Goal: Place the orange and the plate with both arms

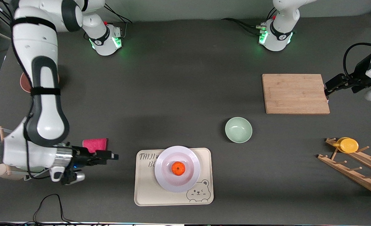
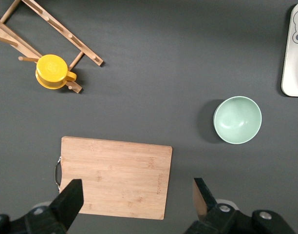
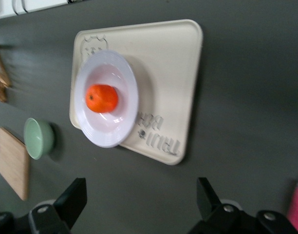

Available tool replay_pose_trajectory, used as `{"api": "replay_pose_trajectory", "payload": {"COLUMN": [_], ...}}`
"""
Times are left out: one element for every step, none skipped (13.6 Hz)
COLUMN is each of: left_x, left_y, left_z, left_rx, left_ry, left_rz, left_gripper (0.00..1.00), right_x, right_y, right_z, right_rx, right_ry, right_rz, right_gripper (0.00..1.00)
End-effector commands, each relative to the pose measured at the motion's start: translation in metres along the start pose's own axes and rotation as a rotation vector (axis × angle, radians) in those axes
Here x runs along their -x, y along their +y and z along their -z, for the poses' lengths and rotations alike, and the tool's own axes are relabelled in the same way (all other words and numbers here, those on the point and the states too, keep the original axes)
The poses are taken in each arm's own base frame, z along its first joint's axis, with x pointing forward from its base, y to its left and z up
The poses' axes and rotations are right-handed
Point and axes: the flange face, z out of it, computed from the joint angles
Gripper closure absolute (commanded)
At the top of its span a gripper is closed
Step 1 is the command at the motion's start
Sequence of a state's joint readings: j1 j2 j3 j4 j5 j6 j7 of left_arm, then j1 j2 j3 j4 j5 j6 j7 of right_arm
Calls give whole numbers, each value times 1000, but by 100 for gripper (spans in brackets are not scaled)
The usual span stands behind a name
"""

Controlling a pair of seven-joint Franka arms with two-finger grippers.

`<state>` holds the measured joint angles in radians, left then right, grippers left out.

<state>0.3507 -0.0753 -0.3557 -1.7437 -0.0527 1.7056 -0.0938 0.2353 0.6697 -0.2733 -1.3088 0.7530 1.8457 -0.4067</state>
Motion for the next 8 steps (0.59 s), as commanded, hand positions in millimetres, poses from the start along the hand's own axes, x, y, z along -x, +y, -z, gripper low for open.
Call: {"api": "replay_pose_trajectory", "payload": {"left_x": [-1,-1,-2,-2,-2,-2,-2,-3], "left_y": [0,0,0,0,0,0,-1,-1], "left_z": [3,0,0,0,0,0,-1,-2], "left_rx": [-15,-14,-14,-14,-14,-15,-13,-13], "left_ry": [15,10,9,9,9,9,9,9], "left_rz": [-13,-13,-13,-13,-13,-13,-10,-8], "left_gripper": [0,0,0,0,0,0,0,0], "right_x": [36,44,56,68,80,94,107,122], "right_y": [-14,-23,-25,-29,-32,-37,-44,-51], "right_z": [78,112,140,166,185,204,219,230], "right_rx": [187,261,320,356,388,419,452,496], "right_ry": [-49,-41,-58,-66,-67,-64,-54,-53], "right_rz": [68,100,110,74,15,-21,-32,-36], "right_gripper": [0,0,0,0,0,0,0,0]}}
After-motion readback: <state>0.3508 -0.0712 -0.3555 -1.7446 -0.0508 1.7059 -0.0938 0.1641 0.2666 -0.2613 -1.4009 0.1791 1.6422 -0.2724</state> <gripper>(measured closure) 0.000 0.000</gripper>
